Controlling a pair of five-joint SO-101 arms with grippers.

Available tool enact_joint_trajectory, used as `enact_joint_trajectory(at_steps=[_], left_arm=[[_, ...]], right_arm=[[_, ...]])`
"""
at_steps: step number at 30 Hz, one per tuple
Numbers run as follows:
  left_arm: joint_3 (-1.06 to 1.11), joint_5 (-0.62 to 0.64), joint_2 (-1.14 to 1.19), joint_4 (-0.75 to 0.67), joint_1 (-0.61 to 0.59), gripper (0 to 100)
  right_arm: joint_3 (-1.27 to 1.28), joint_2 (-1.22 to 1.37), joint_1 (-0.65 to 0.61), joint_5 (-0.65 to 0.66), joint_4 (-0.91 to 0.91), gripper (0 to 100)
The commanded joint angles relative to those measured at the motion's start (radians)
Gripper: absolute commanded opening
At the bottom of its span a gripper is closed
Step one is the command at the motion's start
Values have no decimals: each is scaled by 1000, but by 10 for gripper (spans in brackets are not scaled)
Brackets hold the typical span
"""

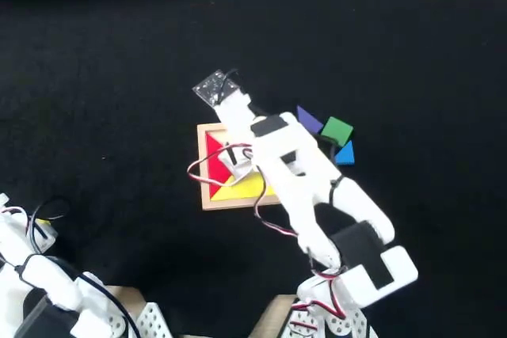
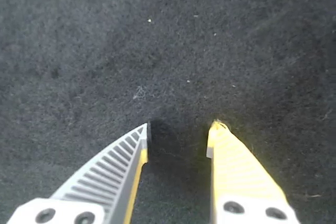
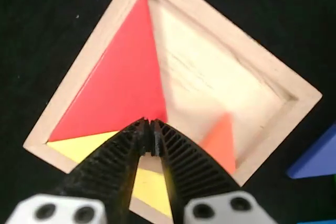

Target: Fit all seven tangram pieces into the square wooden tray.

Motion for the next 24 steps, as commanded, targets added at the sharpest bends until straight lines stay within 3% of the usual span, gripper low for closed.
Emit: enact_joint_trajectory(at_steps=[1, 13, 24], left_arm=[[5, -8, 3, 9, 19, 191], [5, -8, 3, 9, 19, 191], [5, -8, 3, 9, 18, 191]], right_arm=[[-42, -1, 43, -8, 12, 11], [-124, -147, 69, -2, 299, 11], [-59, -33, 71, 0, 238, 11]])
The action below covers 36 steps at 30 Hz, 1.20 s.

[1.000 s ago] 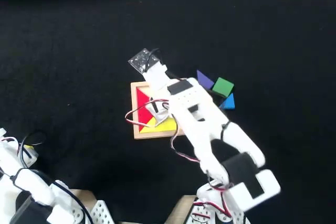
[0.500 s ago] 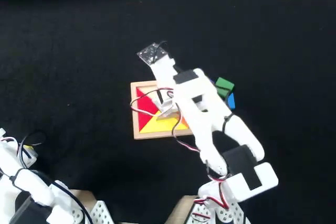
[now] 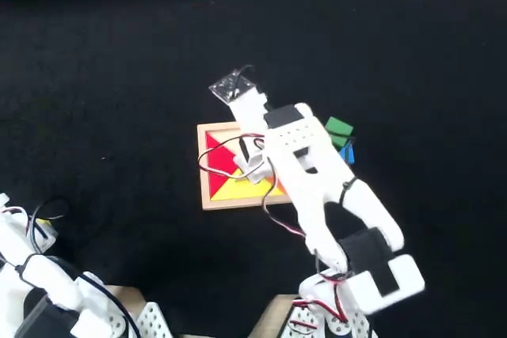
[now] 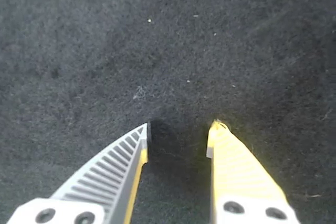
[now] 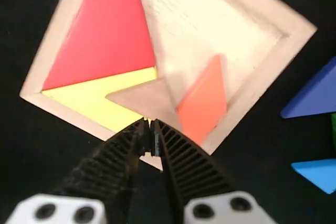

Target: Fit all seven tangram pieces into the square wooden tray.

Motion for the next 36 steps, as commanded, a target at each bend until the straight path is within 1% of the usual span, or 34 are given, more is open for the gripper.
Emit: enact_joint_trajectory(at_steps=[1, 10, 14, 18, 27, 32, 36], left_arm=[[5, -8, 3, 9, 16, 191], [5, -8, 3, 9, 15, 191], [5, -8, 3, 9, 15, 191], [5, -8, 3, 9, 15, 191], [5, -8, 3, 11, 15, 191], [5, -8, 3, 11, 15, 191], [5, -8, 3, 11, 15, 191]], right_arm=[[-18, 19, 17, -2, -18, 11], [-36, 28, 25, -2, -12, 11], [-35, 28, 71, 0, -11, 11], [-35, 28, 117, 34, 8, 11], [-30, 30, 109, 26, 20, 11], [-8, 28, 40, 25, 43, 11], [-18, 28, 38, 25, 15, 11]])
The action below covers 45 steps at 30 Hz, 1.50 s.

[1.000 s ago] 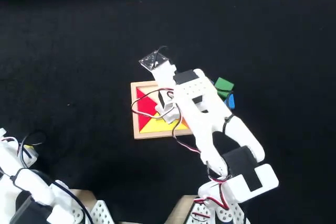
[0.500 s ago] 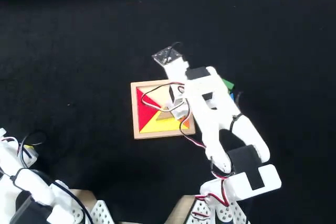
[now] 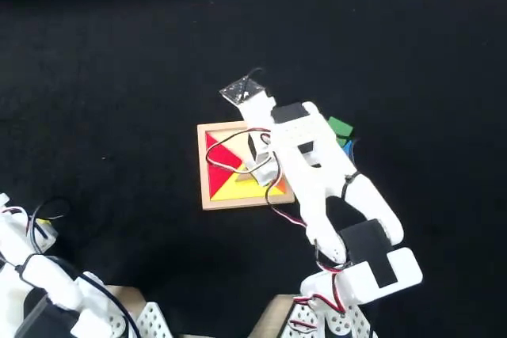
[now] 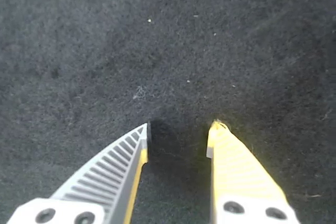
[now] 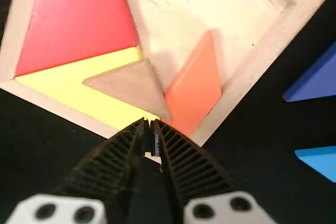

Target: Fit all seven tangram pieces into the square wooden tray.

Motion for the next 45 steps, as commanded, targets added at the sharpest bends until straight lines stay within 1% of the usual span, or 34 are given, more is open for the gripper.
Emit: enact_joint_trajectory(at_steps=[1, 10, 24, 31, 37, 38, 42, 45], left_arm=[[5, -8, 3, 11, 15, 191], [5, -8, 3, 11, 13, 191], [5, -8, 3, 11, 13, 191], [5, -8, 3, 11, 13, 191], [5, -8, 3, 11, 13, 191], [5, -8, 3, 11, 13, 191], [5, -8, 3, 11, 13, 191], [5, -8, 3, 11, 13, 191]], right_arm=[[-15, -1, -11, 0, -26, 11], [-76, 127, -8, 0, -31, 11], [-166, 131, 0, 6, -58, 11], [-341, 74, 23, 5, -17, 11], [-452, 176, -5, 6, -5, 18], [-479, 205, -5, 2, 8, 34], [-591, 308, -31, -14, 86, 156], [-634, 357, -80, -8, 123, 146]])
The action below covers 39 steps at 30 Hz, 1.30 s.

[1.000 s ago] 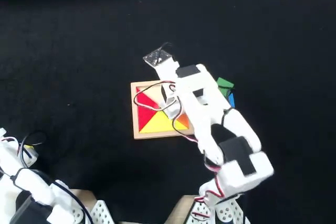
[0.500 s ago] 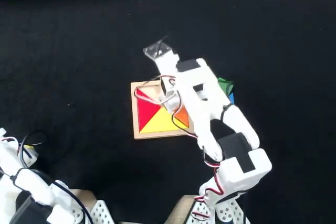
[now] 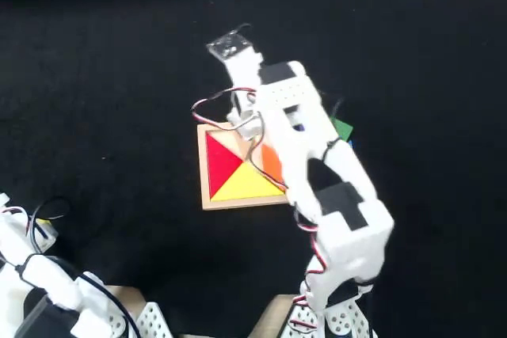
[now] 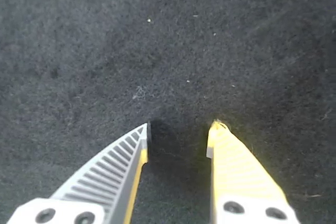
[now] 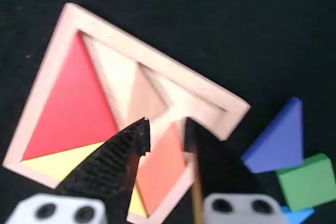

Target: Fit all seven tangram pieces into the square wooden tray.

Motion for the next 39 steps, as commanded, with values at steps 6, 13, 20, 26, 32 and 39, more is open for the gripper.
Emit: enact_joint_trajectory(at_steps=[6, 13, 20, 26, 32, 39], left_arm=[[5, -8, 3, 11, 13, 191], [5, -8, 3, 11, 13, 191], [5, -8, 3, 11, 13, 191], [5, -8, 3, 11, 13, 191], [5, -8, 3, 11, 13, 191], [5, -8, 3, 11, 13, 191]], right_arm=[[-139, 53, -95, 0, 21, 106], [-205, 176, -86, 95, 29, 106], [-254, 213, -68, 130, 29, 105], [-254, 213, -60, 229, 61, 103], [-252, 216, -55, 578, 215, 103], [-378, 157, -17, 640, 353, 103]])
